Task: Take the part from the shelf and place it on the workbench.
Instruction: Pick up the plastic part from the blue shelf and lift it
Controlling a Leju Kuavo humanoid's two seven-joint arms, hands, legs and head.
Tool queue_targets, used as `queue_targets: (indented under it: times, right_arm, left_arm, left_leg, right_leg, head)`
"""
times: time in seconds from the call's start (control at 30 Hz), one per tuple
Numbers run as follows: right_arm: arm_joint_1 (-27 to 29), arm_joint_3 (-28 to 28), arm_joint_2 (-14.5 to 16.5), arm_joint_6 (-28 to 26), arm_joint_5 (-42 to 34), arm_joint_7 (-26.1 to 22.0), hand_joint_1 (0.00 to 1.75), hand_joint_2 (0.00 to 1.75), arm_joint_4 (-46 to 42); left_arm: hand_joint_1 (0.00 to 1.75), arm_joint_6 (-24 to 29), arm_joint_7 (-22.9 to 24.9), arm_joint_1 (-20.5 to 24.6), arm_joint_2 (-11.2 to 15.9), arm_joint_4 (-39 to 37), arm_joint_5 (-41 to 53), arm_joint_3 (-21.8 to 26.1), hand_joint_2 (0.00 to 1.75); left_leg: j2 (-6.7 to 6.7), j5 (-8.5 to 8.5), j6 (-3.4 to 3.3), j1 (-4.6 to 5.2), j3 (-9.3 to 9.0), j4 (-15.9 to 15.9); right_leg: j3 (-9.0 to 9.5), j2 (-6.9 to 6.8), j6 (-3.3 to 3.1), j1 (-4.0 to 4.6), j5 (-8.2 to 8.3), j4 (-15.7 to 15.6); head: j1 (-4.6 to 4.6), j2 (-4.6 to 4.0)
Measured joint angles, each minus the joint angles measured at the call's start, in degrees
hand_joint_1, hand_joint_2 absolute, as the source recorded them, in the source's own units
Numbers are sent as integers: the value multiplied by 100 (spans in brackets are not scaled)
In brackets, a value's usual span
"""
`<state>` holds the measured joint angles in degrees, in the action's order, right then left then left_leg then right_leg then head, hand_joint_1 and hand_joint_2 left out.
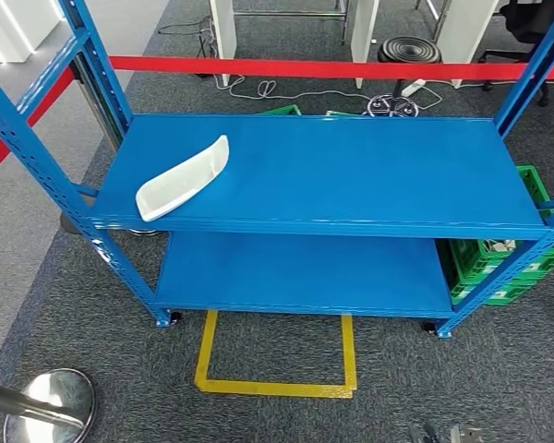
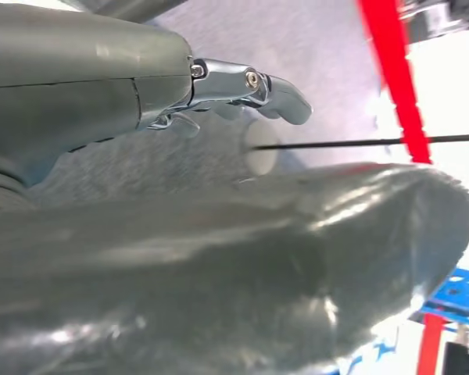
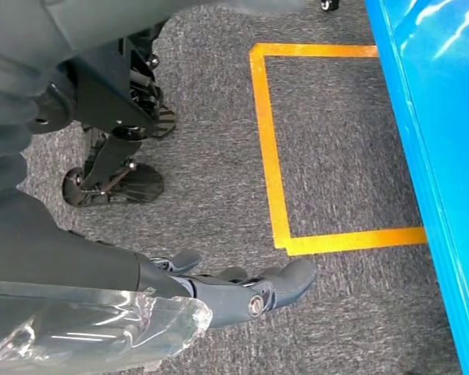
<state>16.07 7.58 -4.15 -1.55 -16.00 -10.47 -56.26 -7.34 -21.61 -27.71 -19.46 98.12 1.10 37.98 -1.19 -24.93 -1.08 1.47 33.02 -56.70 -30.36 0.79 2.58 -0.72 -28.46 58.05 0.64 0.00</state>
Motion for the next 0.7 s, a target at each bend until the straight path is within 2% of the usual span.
queue_targets:
  times: [0.07, 0.13, 0.17, 0.23, 0.27, 0.3, 0.33, 0.4, 0.43, 0.47, 0.5, 0.53, 0.6, 0.63, 0.7]
  right_arm:
    - [8, 1, -2, 1, 10, 2, 0, 0, -15]
    - [4, 2, -5, 2, 16, 2, 0, 0, -28]
    - [-3, 2, -8, 2, 26, 4, 0, 0, -32]
    - [-4, 3, -8, 0, 67, 21, 0, 0, -37]
    - [10, 3, -9, -2, 98, 36, 0, 0, -36]
    - [30, 4, -9, -4, 130, 51, 0, 0, -33]
    - [45, 4, -9, -6, 163, 63, 0, 0, -31]
    - [60, 3, -10, -8, 234, 77, 0, 0, -27]
    - [58, 2, -10, -6, 272, 87, 0, 0, -25]
    - [53, 2, -11, -2, 314, 100, 0, 0, -22]
    - [51, 0, -11, 5, 352, 113, 0, 0, -19]
    - [51, -2, -11, 14, 393, 130, 0, 0, -17]
    - [62, -7, -10, 37, 485, 162, 0, 0, -17]
    - [67, -8, -9, 47, 534, 181, 0, 0, -16]
    - [71, -11, -9, 59, 601, 204, 0, 0, -16]
  left_arm:
    - [0, -5, -6, 8, -4, 95, -1, 48, 0]
    - [0, -7, -12, 11, -14, 147, -2, 69, 0]
    - [0, -9, -20, 10, -20, 166, 2, 74, 0]
    - [0, -35, -55, 8, -25, 212, 64, 81, 0]
    - [0, -68, -75, 5, -26, 244, 128, 83, 0]
    - [0, -117, -91, 3, -27, 290, 214, 85, 0]
    - [0, -176, -100, 0, -30, 349, 299, 85, 0]
    - [0, -287, -103, -6, -39, 491, 445, 79, 0]
    - [0, -328, -104, -9, -42, 568, 507, 75, 0]
    - [0, -363, -111, -12, -43, 652, 574, 65, 0]
    - [0, -390, -124, -17, -43, 735, 640, 52, 0]
    - [0, -413, -142, -24, -44, 809, 701, 35, 0]
    - [0, -452, -176, -37, -50, 926, 809, -4, 0]
    - [0, -471, -190, -38, -54, 977, 855, -21, 0]
    - [0, -498, -206, -38, -59, 1059, 912, -48, 0]
  left_leg:
    - [4, 11, -40, -14, -24, 41]
    - [7, 2, -82, -51, -75, 76]
    - [5, -24, -104, -65, -97, 83]
    - [-1, -105, -125, -70, -122, 85]
    - [-1, -134, -121, -71, -148, 85]
    - [0, -166, -109, -74, -188, 84]
    - [1, -202, -93, -80, -243, 84]
    - [3, -286, -44, -99, -379, 83]
    - [4, -330, -13, -101, -437, 76]
    - [5, -369, 22, -98, -475, 77]
    - [4, -397, 60, -91, -503, 80]
    - [2, -400, 96, -86, -524, 73]
    - [4, -362, 162, -92, -517, -48]
    - [14, -313, 195, -96, -420, -262]
    - [38, -308, 255, -111, 29, -957]
  right_leg:
    - [51, -1, 44, 4, 26, 6]
    - [-4, -15, 78, 15, -95, 166]
    - [-130, -22, 91, 16, -239, 407]
    - [-536, -31, 121, 11, -553, 1159]
    - [-736, -32, 135, 7, -640, 1486]
    - [-852, -33, 143, 5, -627, 1630]
    - [-855, -34, 142, 3, -504, 1545]
    - [-577, -35, 145, -7, -52, 835]
    - [-422, -32, 131, -9, 78, 467]
    - [-313, -31, 99, -6, 120, 216]
    - [-260, -29, 58, -3, 101, 92]
    - [-250, -27, -8, 6, 28, 75]
    - [-135, -25, -102, -5, 18, 60]
    - [-53, -29, -140, -12, -1, 46]
    - [126, -40, -189, -18, -59, -17]
  head:
    - [0, 0]
    - [-19, 0]
    - [-29, 0]
    - [-48, 0]
    - [-47, 0]
    - [-48, 0]
    - [-48, 0]
    - [-51, 0]
    - [-57, 0]
    - [-56, 0]
    - [-60, 0]
    - [-60, 0]
    - [-50, 0]
    - [-37, 0]
    - [-12, 0]
